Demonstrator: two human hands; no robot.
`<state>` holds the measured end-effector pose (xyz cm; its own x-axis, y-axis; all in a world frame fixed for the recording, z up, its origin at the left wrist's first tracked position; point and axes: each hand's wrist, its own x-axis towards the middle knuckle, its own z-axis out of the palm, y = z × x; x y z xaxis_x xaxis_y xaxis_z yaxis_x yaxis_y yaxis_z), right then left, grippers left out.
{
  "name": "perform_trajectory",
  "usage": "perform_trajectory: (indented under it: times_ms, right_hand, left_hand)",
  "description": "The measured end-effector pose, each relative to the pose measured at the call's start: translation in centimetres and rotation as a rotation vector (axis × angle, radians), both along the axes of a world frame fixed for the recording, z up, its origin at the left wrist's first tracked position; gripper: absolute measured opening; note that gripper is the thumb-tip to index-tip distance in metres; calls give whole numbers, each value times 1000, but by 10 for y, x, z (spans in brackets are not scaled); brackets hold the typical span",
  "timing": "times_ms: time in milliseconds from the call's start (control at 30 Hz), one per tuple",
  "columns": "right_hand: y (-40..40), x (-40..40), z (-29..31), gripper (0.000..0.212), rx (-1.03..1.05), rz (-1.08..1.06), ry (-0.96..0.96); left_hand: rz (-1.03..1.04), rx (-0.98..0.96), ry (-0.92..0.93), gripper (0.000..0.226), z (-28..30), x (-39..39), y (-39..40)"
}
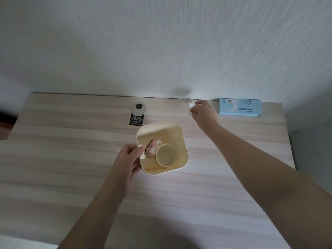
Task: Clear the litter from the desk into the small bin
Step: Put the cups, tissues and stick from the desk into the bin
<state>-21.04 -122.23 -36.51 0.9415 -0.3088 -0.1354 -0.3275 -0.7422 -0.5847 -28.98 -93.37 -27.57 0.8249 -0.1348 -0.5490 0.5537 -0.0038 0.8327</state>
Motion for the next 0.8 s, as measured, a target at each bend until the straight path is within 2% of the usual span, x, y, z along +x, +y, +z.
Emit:
perform_trajectory:
  times_ms: [133, 267, 333, 500, 667, 800]
  right_hand:
    - [-2, 20, -14, 28, 18, -1, 108]
    - [-4, 32, -29, 23, -81, 69, 264]
    - [-2, 32, -34, 23, -116, 70, 272]
    - [8, 8, -30, 19, -47, 7, 95]
    - [26, -48, 12, 19, 197, -101, -116]
    - [50, -110, 50, 21, 289, -83, -310]
  left_hand:
    - [57, 8, 12, 23, -5, 0, 13]
    - [92, 1, 18, 22, -7, 0, 26]
    - [99, 11, 13, 21, -6, 2, 31]
    - [83, 33, 0, 16, -9, 2, 37]
    - [19, 43, 25, 23, -9, -2, 35]
    - [-26, 41, 31, 21, -10, -6, 28]
